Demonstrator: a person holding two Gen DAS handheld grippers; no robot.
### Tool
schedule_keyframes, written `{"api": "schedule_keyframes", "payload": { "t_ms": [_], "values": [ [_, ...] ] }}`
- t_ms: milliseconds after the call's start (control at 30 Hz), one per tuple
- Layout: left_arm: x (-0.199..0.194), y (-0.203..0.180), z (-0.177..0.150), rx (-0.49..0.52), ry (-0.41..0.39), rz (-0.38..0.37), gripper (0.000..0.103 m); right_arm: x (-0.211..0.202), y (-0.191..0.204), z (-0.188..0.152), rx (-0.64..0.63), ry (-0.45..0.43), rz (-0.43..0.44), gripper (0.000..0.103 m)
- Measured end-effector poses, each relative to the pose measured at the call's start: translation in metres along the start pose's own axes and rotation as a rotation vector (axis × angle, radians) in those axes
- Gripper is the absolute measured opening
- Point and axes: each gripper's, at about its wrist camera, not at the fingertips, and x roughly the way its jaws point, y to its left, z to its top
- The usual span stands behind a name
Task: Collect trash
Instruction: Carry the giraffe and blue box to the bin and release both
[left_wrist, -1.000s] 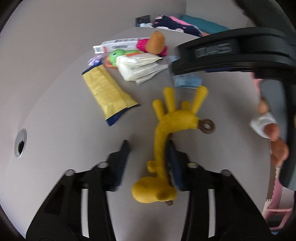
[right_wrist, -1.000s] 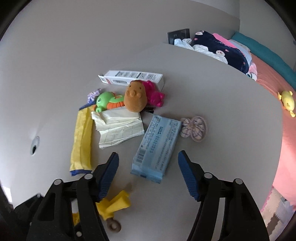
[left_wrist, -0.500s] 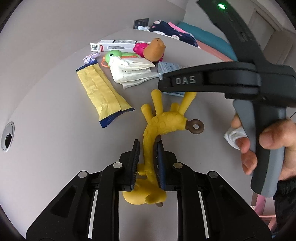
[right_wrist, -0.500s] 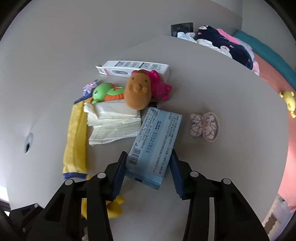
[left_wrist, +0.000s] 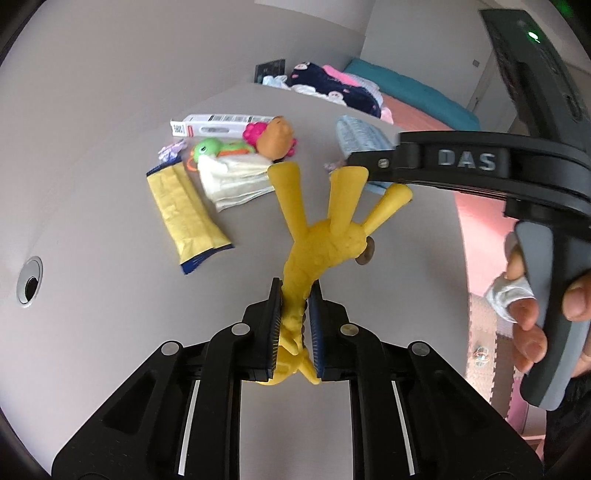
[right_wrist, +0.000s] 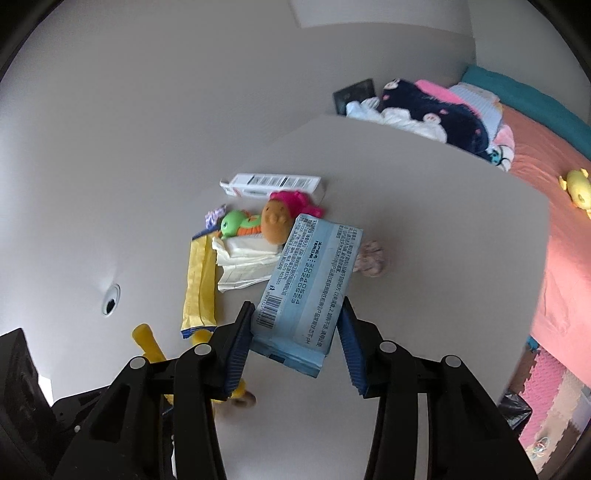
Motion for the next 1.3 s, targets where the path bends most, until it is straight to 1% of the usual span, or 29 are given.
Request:
{"api": "schedule_keyframes", "payload": {
  "t_ms": [167,333,467,700,900,1033,1133,1300],
  "values": [
    [-0.017,-0.013,0.003,-0.030,-0.053,-0.024,0.013,-0.036,-0.021,-0.006,0.024,-0.056,0.002,0.047],
    [-0.023,-0.045,0.007,0.020,-0.056,-0.036,0.013,-0.073,-0.051,-0.019,0.057,-0.107,-0.008,0.047],
    [-0.023,-0.087,0.010,0.081,-0.058,-0.051,0.013,-0.102,-0.086,-0.035,0.099,-0.140,-0.038,0.047],
    [-0.012,-0.176,0.002,0.188,-0.047,-0.119,0.013,-0.157,-0.157,-0.072,0.186,-0.189,-0.125,0.047],
    [0.012,-0.252,-0.012,0.258,-0.002,-0.191,0.013,-0.200,-0.227,-0.123,0.290,-0.204,-0.218,0.047],
    [0.030,-0.301,-0.024,0.318,0.042,-0.238,0.013,-0.219,-0.267,-0.159,0.360,-0.202,-0.271,0.047],
    [0.042,-0.340,-0.038,0.379,0.077,-0.265,0.013,-0.229,-0.296,-0.186,0.419,-0.190,-0.308,0.047],
    [0.064,-0.383,-0.065,0.445,0.149,-0.289,0.013,-0.234,-0.331,-0.220,0.490,-0.153,-0.349,0.047]
  ]
}}
